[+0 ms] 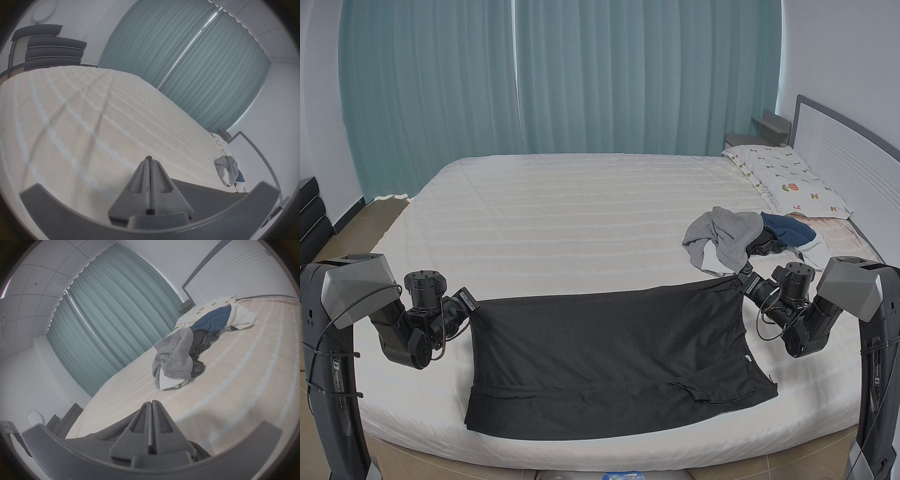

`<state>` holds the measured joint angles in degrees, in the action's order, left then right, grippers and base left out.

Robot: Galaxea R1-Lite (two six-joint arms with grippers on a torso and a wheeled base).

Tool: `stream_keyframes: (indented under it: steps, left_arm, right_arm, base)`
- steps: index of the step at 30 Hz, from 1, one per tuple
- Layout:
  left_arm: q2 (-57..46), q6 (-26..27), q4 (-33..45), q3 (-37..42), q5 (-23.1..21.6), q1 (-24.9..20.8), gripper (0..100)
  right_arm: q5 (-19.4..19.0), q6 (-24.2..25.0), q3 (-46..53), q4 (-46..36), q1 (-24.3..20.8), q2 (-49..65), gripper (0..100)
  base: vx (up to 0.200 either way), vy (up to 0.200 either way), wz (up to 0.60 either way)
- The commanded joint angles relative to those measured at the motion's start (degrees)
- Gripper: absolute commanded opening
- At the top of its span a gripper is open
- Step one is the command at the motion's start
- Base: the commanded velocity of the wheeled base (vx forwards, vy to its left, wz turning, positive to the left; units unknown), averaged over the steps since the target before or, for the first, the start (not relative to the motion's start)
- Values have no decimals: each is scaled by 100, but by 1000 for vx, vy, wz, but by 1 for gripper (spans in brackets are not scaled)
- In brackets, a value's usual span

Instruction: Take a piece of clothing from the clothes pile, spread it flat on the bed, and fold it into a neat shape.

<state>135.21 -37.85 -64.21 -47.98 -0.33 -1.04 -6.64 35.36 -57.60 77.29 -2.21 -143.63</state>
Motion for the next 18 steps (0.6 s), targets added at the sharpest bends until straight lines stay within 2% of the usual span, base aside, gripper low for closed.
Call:
stream_keyframes:
  steps: [1,11,18]
  left_arm:
    - [23,-12,-4,8,-2,-2,0]
    - [-47,67,58,184,-2,16,0]
    - [-170,762,-4,703,-11,-19,0]
  right_arm:
    - [14,6,-6,14,45,-16,0]
    - [-48,-30,355,-65,1,160,0]
    - [-294,-153,996,-214,19,485,0]
  base:
    - [0,0,0]
    - [0,0,0]
    - [0,0,0]
